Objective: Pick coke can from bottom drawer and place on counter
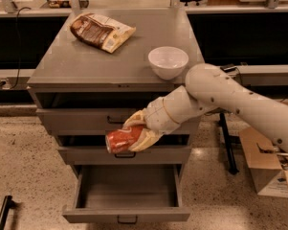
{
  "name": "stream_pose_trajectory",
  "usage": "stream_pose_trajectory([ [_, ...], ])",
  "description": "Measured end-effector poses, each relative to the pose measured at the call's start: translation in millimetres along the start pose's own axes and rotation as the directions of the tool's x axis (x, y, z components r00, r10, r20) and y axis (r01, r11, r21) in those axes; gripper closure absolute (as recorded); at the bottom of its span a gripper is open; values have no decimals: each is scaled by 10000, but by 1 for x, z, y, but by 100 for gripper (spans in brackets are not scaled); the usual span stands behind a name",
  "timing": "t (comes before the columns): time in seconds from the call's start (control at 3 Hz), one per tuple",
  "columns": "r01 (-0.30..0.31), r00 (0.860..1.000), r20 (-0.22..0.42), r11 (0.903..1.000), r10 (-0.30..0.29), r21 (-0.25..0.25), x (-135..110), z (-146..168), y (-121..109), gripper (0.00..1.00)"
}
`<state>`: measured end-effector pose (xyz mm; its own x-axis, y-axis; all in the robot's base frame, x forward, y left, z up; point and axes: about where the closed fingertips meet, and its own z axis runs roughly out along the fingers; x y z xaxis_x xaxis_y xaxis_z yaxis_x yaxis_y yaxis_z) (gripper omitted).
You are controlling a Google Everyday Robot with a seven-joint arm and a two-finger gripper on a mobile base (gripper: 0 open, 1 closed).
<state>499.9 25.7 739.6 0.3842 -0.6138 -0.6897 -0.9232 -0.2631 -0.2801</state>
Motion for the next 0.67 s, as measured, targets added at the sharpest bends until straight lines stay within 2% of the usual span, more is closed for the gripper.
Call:
stream_pose_trajectory([
  [0.33, 3, 9986, -536, 10000, -8, -90, -29, -8, -28, 100],
  [0.67, -90, 9964, -847, 9999, 85, -54, -49, -13, -50, 100],
])
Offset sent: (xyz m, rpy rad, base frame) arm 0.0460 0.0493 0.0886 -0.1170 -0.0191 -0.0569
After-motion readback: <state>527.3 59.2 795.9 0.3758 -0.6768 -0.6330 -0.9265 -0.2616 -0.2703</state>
